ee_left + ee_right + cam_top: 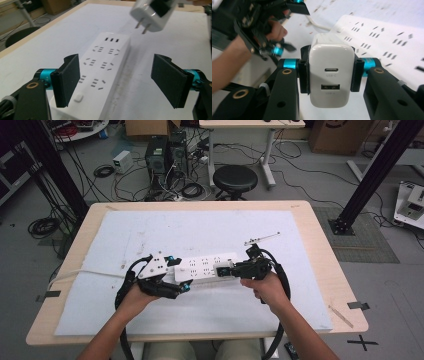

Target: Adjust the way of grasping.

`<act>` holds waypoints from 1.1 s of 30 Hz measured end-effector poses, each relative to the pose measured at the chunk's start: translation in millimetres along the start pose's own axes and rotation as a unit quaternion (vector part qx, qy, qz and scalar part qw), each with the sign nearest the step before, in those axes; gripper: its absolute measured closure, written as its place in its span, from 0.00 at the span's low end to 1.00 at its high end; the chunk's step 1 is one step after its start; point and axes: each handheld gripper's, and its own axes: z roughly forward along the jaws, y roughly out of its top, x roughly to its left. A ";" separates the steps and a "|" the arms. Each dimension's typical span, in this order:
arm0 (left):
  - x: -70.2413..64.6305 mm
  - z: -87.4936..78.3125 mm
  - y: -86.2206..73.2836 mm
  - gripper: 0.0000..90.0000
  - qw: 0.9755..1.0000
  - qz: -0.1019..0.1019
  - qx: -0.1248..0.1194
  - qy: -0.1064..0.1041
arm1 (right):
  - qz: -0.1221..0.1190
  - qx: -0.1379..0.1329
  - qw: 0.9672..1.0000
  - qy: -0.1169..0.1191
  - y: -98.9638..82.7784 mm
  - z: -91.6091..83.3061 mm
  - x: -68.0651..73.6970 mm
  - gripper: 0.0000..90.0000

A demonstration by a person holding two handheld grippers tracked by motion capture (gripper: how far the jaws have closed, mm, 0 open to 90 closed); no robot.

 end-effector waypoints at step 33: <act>28.7 -32.6 -27.3 0.26 0.988 -0.096 -0.029 0.114 | -0.137 0.075 0.963 -0.220 -7.1 -53.3 -10.1 0.70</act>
